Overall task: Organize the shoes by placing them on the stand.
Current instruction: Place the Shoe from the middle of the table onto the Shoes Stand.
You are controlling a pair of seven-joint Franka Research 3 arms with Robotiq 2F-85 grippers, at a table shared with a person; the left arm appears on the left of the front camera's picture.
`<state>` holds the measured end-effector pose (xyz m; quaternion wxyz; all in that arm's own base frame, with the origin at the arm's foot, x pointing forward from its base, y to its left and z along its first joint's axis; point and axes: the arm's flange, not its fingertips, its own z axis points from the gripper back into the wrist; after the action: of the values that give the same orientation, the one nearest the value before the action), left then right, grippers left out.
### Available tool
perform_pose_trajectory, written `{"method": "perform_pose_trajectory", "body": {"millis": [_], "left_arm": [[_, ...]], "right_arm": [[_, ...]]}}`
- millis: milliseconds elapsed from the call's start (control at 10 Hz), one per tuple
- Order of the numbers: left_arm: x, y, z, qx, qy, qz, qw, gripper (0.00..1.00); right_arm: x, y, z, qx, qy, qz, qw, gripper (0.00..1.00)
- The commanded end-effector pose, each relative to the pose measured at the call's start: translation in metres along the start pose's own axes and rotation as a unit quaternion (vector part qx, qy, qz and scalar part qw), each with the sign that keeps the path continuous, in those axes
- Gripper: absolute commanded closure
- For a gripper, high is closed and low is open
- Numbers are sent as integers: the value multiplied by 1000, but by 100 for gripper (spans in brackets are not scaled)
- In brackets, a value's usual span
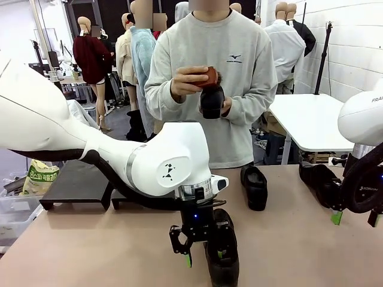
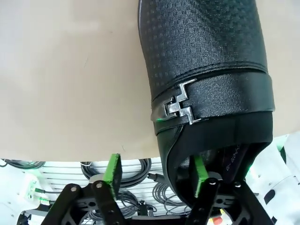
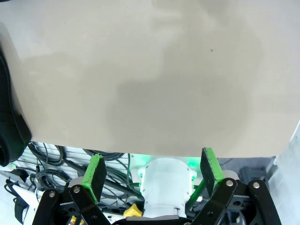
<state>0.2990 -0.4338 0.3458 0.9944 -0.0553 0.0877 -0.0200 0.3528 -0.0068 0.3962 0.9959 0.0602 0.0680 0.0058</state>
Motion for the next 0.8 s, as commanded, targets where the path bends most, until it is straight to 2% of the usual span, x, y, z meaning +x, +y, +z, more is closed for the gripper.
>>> {"method": "perform_pose_trajectory", "body": {"millis": [0,200,700], "left_arm": [[3,-6,6,16,-17,11,1000,66],[1,-5,6,10,-31,0,999,100],[2,-10,10,22,-43,-25,999,100]], "right_arm": [[0,1,0,-2,1,-4,1000,0],[0,1,0,-2,1,-4,1000,0],[0,1,0,-2,1,-4,1000,0]]}}
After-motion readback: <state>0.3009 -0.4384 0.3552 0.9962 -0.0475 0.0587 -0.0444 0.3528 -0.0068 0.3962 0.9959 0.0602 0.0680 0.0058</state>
